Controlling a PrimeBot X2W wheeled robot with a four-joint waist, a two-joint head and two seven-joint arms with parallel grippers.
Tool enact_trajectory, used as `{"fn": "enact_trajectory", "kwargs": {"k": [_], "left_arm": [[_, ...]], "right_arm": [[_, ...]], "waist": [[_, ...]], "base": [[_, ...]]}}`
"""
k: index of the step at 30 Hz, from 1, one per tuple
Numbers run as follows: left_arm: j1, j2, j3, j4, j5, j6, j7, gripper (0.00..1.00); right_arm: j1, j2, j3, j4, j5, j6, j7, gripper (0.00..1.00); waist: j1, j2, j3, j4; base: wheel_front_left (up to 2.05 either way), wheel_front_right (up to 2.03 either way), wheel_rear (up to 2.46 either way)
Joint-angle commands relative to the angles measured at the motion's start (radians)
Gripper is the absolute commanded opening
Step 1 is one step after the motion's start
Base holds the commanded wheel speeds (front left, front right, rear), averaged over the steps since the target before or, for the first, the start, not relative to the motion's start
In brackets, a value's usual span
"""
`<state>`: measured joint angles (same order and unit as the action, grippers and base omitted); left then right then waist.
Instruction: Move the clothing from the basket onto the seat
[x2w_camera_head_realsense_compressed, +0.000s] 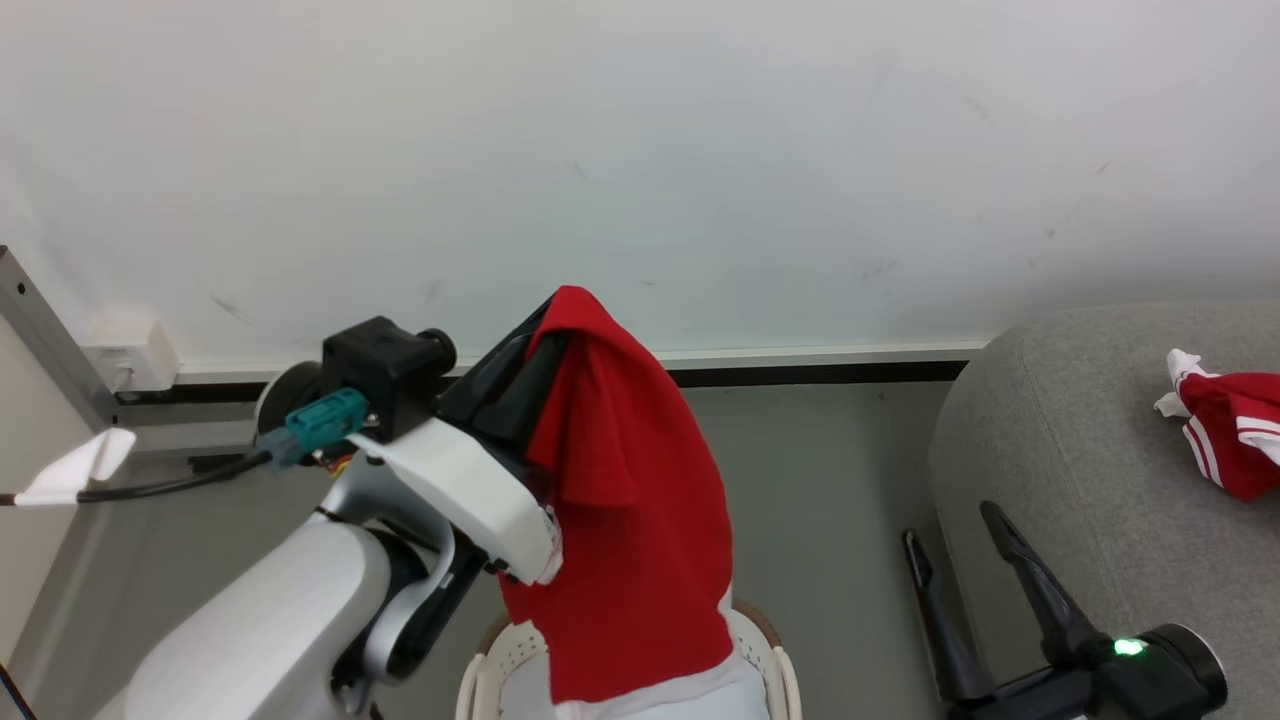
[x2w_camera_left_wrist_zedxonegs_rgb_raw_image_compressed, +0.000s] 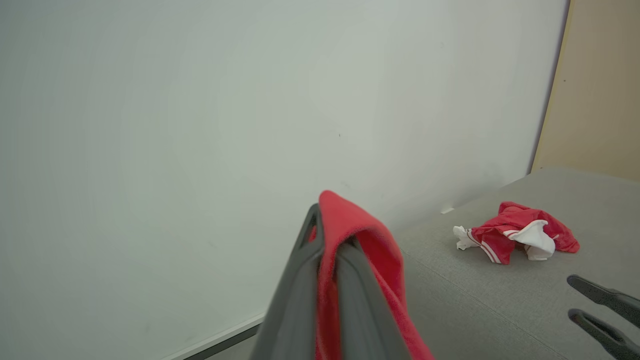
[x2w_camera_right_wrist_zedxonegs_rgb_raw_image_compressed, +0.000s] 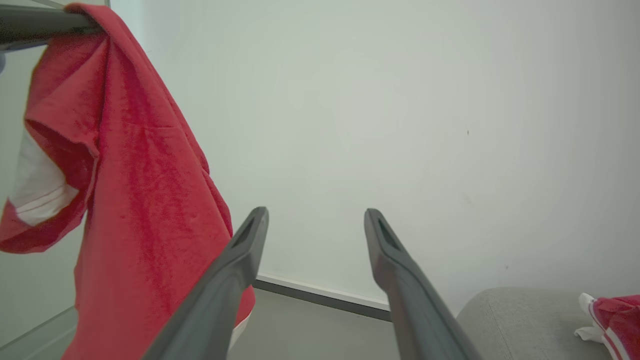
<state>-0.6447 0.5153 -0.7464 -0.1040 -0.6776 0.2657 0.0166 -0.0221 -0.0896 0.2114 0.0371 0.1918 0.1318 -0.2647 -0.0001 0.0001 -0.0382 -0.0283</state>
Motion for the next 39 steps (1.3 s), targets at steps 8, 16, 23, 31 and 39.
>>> {"fn": "enact_trajectory", "kwargs": {"k": [8, 16, 23, 31, 39], "left_arm": [[0.018, -0.005, -0.007, -0.017, 0.014, 0.015, 0.001, 0.0], [0.018, -0.016, -0.016, -0.005, 0.011, 0.016, -0.005, 0.0], [-0.004, -0.054, -0.048, 0.001, 0.019, 0.0, -0.003, 0.0], [-0.013, -0.106, -0.088, 0.029, 0.015, -0.022, -0.011, 0.0], [-0.017, -0.133, -0.094, 0.075, -0.002, -0.035, -0.027, 0.0]], "right_arm": [[-0.102, -0.034, 0.169, -0.045, 0.026, -0.002, 0.001, 1.0], [-0.288, -0.02, 0.344, 0.043, 0.037, -0.002, 0.001, 1.0], [-0.448, 0.01, 0.429, 0.223, 0.024, -0.002, 0.001, 1.0], [-0.577, 0.038, 0.448, 0.467, -0.007, -0.002, 0.001, 1.0], [-0.635, 0.038, 0.562, 0.571, 0.16, -0.002, 0.001, 0.0]], "waist": [[0.0001, -0.0001, 0.004, -0.009], [0.0001, -0.0001, 0.011, -0.015], [0.0001, -0.0001, 0.016, 0.0], [0.0001, -0.0001, 0.012, 0.007], [0.0001, -0.0001, 0.009, 0.022]], "base": [[0.0, 0.0, 0.0], [0.0, 0.0, 0.0], [0.0, 0.0, 0.0], [0.0, 0.0, 0.0], [0.0, 0.0, 0.0]]}}
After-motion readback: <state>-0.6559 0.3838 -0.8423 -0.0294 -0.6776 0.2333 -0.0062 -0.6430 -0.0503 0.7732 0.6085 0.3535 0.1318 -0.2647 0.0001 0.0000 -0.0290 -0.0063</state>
